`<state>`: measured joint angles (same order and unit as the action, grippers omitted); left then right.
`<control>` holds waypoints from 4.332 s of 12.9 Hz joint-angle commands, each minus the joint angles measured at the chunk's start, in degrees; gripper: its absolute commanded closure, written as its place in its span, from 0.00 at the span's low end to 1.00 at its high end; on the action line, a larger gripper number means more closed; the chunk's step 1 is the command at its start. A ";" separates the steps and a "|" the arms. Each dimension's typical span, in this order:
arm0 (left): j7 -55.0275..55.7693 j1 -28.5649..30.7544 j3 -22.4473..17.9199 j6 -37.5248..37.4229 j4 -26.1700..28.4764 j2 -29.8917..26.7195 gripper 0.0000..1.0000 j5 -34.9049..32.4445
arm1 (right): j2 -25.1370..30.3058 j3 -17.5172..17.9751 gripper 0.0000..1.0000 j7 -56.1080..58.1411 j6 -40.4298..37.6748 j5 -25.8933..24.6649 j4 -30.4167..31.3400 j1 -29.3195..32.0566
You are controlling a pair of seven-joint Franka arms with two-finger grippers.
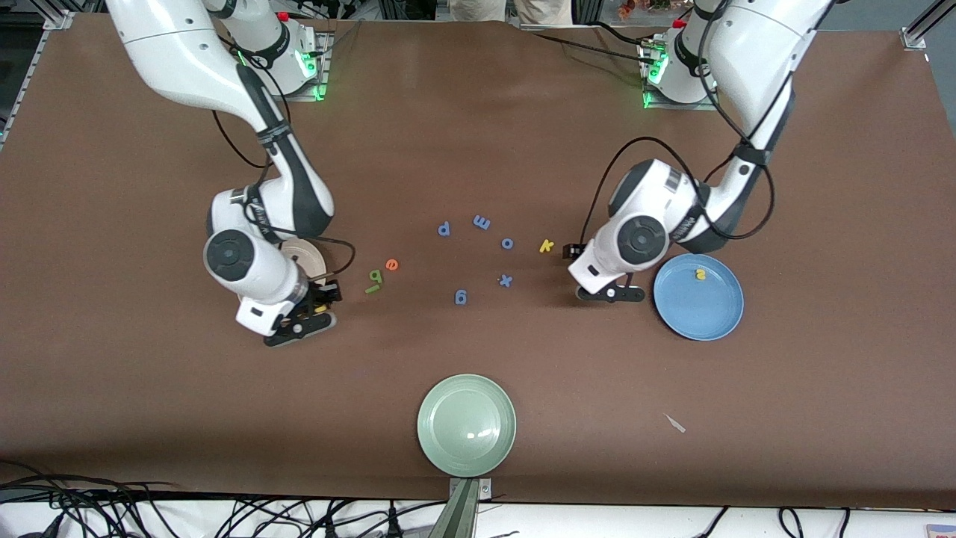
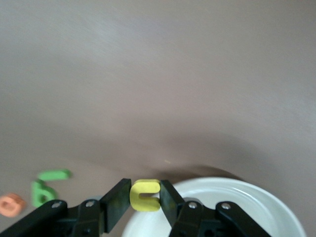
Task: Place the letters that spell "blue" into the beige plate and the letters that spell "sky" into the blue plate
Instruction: 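Drop the yellow u on the white plate while the left gripper reaches letters, then grasp the teal y with the left gripper while the right reaches the l, then drop the y on the blue plate while the right gripper grasps the l, then drop the green l on the white plate while the left gripper reaches the k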
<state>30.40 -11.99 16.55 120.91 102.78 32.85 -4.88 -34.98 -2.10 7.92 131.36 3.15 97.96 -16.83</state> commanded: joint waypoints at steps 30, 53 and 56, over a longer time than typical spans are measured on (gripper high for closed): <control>-40.72 18.49 3.03 -1.02 4.89 -4.46 0.00 -0.67 | -0.26 5.35 0.31 -40.70 22.54 0.81 12.25 -5.93; 32.18 -1.90 5.68 12.69 5.15 3.71 0.00 -14.89 | 8.60 -5.90 0.77 -13.81 5.75 0.63 16.80 -5.05; 31.83 -2.16 5.68 12.95 4.80 4.07 0.00 -12.70 | 10.72 -5.20 0.13 -15.73 3.56 0.98 16.65 -5.23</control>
<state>61.75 -13.74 22.39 133.75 108.08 37.00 -18.67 -28.26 -8.12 -7.08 136.44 3.47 112.60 -21.82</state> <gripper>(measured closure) 0.000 0.705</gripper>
